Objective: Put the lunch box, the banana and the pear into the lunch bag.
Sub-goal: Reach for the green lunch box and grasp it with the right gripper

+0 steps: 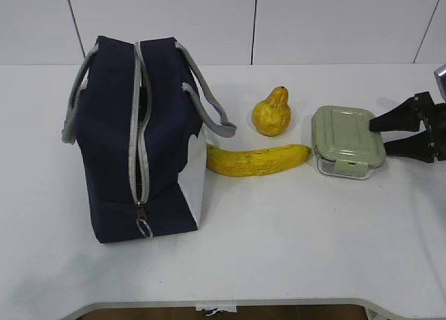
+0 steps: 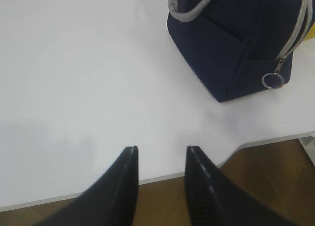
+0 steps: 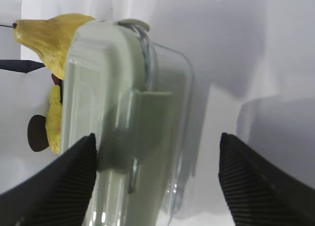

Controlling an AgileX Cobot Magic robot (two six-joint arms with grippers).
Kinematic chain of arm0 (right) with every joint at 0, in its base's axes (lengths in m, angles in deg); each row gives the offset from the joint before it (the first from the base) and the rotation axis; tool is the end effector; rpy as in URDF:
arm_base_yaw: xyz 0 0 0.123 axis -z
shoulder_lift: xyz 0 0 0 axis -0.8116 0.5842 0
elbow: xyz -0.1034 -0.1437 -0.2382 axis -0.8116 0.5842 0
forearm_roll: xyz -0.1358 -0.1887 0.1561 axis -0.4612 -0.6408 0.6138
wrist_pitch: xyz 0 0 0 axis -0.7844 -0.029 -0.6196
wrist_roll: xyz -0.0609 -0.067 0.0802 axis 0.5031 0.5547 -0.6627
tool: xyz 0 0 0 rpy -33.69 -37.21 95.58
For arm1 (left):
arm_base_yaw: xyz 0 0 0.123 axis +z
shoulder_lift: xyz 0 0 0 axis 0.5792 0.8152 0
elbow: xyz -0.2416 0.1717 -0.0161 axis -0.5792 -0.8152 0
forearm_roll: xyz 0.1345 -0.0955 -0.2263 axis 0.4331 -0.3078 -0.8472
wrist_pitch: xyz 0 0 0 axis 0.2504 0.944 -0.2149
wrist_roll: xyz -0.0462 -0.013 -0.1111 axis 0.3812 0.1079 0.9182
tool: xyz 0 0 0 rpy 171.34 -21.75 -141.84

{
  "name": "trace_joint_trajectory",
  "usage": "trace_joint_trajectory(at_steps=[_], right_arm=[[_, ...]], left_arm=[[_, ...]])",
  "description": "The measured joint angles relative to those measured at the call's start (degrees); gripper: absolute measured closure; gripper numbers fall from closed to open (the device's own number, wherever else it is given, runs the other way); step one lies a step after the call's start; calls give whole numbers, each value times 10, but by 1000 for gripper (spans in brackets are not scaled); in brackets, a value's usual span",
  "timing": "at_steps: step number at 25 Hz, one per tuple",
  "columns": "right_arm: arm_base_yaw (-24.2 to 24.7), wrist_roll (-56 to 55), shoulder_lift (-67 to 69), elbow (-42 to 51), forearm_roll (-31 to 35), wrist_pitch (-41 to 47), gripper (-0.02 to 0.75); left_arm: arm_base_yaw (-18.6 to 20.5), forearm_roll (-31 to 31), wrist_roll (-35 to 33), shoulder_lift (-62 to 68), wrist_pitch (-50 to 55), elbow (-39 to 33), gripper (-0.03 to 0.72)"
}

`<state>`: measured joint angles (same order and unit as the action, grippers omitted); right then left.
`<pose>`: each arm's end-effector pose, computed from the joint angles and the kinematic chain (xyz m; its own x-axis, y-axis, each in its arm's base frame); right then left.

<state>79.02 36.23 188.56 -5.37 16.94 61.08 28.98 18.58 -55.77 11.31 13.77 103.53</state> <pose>0.4453 -0.0911 0.1021 -0.9026 0.3068 -0.3019 -0.0708 0.5859 0.8073 0.0300 -0.0133 0.2802 -0.4839 0.0522 -0.8736 0.1819 0.9824 -0.0420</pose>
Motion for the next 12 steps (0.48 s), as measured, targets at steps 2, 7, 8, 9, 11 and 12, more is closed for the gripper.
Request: trace_joint_trajectory(at_steps=[2, 7, 8, 9, 11, 12], right_arm=[[-4, 1, 0, 0, 5, 0, 145], [-6, 1, 1, 0, 5, 0, 146], [-6, 2, 1, 0, 5, 0, 145], [-6, 2, 1, 0, 5, 0, 146], [-7, 3, 1, 0, 5, 0, 145], [-8, 3, 1, 0, 5, 0, 145]], left_arm=[[0, 0, 0, 0, 0, 0, 433], [0, 0, 0, 0, 0, 0, 433], [0, 0, 0, 0, 0, 0, 433], [0, 0, 0, 0, 0, 0, 433], [0, 0, 0, 0, 0, 0, 433], [0, 0, 0, 0, 0, 0, 433]])
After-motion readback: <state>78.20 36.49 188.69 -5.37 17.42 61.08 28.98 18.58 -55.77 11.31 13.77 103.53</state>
